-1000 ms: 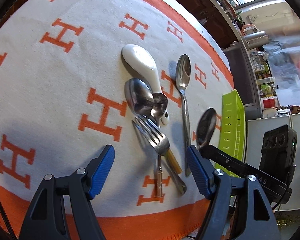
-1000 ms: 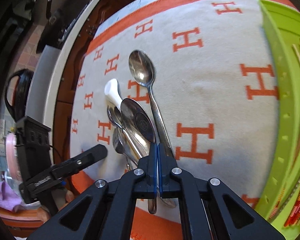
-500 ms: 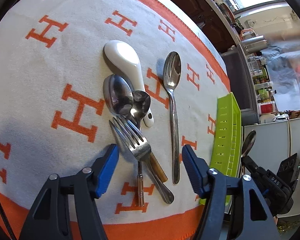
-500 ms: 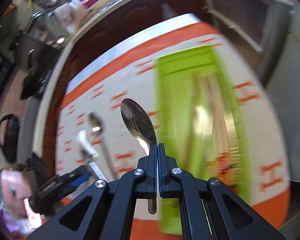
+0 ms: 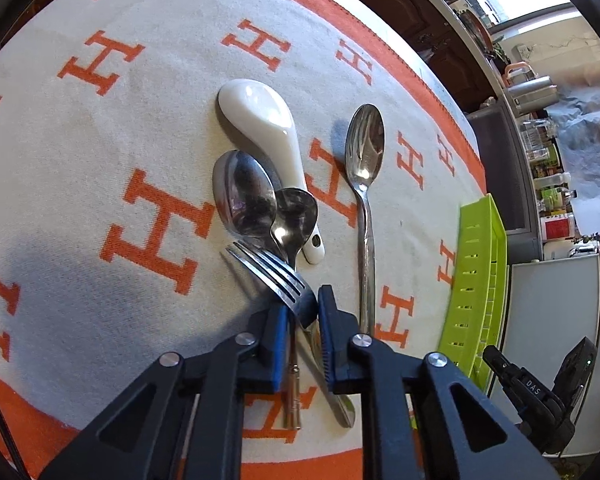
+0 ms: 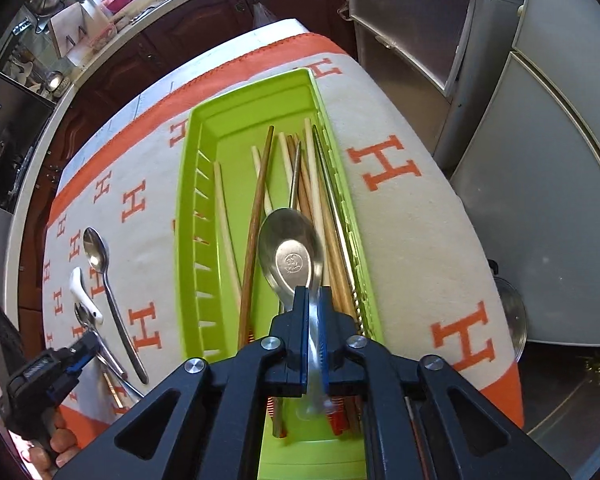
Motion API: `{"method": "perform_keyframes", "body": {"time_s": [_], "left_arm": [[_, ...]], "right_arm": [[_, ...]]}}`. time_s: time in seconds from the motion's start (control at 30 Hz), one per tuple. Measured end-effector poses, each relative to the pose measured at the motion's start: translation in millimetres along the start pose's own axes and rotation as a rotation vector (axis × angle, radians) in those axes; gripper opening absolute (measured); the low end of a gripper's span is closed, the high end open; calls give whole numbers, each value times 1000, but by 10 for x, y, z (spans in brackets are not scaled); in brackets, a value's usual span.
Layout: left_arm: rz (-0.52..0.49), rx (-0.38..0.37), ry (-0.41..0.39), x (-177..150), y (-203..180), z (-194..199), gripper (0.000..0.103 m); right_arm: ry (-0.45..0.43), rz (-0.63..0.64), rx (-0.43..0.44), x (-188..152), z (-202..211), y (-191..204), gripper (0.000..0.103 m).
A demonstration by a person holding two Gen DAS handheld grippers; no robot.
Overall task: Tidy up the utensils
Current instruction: 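Carry the metal spoon into the green tray with the right gripper while the left gripper grasps the fork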
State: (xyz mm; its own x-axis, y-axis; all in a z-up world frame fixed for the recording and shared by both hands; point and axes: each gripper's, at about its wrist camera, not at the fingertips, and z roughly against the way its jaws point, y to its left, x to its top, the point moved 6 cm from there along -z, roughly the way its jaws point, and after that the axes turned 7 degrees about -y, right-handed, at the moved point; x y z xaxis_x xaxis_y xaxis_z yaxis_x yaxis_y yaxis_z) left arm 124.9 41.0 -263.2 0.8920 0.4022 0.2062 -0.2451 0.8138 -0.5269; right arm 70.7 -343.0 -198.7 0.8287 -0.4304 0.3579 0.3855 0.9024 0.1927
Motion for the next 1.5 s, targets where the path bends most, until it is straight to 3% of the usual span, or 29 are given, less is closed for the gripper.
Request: {"method": "perform_keyframes", "body": {"time_s": [0.07,0.3,0.57,1.03,1.17,1.33,1.43,1.5], "left_arm": [[11,4,-13,-1,17,-2,6],[-10,38,-49,-32,-14,11,5],[18,10,-33,-67,41,32,5],[114,-156,-24,-88,86,230,3],[73,-185,-43,-75,-20,320,1],[-91,-269,-94,-120,-434,518,0],[-180,-245,-104,-156,-608,573,0],[-184,-223,-76,-176,-620,526,0]], "right_arm": [[-5,2,8,-14,-21,74,5],[-9,8,51,-46,25,155,5],[-4,-4,98,-76,42,146,5],[-22,3,137,-119,134,201,5],[-31,8,156,-127,175,218,5],[-43,-1,173,-114,226,178,5],[-52,-6,174,-117,264,136,5],[-59,-6,173,-126,294,117,5]]}}
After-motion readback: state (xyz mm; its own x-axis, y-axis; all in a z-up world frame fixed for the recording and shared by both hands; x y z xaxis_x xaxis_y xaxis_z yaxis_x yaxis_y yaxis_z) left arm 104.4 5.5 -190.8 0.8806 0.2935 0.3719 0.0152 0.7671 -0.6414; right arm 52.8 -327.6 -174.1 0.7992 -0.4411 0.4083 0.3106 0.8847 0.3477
